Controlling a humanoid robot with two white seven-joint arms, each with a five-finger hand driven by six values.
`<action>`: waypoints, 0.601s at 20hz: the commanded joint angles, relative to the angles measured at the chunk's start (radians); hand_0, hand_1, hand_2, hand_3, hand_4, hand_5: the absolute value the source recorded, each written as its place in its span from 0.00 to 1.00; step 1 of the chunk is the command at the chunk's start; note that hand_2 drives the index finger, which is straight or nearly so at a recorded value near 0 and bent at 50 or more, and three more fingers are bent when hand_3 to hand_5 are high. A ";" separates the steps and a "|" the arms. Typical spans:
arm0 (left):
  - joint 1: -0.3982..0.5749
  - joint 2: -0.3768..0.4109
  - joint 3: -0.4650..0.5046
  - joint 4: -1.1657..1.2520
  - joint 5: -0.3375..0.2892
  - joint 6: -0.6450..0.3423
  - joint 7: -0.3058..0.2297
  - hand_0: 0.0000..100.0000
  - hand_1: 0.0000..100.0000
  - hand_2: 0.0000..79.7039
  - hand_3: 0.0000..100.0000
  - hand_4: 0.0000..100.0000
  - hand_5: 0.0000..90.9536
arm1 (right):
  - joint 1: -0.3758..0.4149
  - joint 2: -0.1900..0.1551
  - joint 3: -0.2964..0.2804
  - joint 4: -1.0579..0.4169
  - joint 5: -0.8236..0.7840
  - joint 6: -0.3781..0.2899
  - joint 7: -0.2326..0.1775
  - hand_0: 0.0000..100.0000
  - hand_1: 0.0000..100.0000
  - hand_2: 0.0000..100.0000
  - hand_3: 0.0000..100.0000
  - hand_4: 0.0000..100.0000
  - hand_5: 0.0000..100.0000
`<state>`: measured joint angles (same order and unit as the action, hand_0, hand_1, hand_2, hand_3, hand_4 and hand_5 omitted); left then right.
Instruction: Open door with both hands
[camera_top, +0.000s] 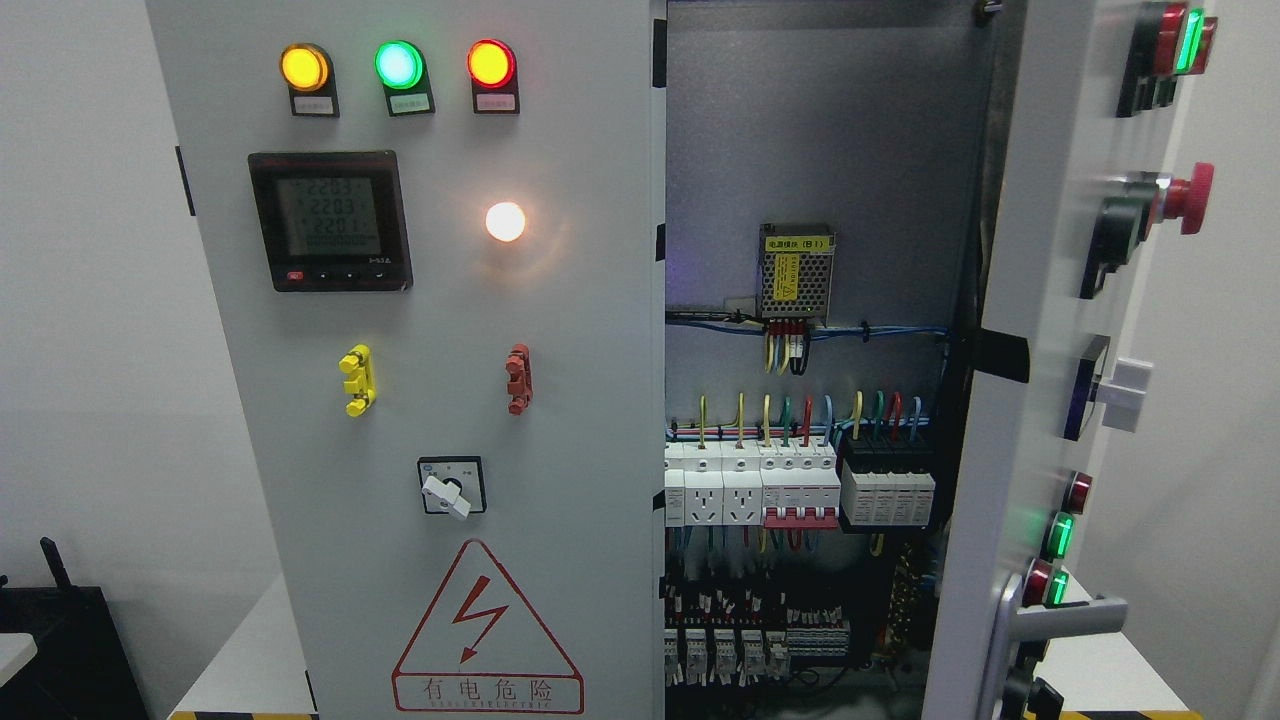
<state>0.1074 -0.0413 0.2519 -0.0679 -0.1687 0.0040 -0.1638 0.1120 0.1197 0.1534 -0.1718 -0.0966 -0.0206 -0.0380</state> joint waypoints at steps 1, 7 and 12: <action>0.000 0.001 -0.002 -0.001 -0.005 0.002 0.000 0.00 0.00 0.00 0.00 0.03 0.00 | 0.000 0.000 0.000 0.000 0.000 0.001 0.000 0.11 0.00 0.00 0.00 0.00 0.00; -0.005 0.000 -0.058 -0.044 0.000 0.004 0.000 0.00 0.00 0.00 0.00 0.03 0.00 | 0.000 0.000 0.000 0.000 0.000 0.001 0.000 0.11 0.00 0.00 0.00 0.00 0.00; 0.174 0.012 -0.180 -0.463 0.107 0.025 -0.031 0.00 0.00 0.00 0.00 0.03 0.00 | 0.000 0.000 0.000 0.000 0.000 0.001 0.000 0.11 0.00 0.00 0.00 0.00 0.00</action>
<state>0.1545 -0.0336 0.1979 -0.1517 -0.1414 0.0187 -0.1732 0.1120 0.1197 0.1534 -0.1718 -0.0966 -0.0205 -0.0380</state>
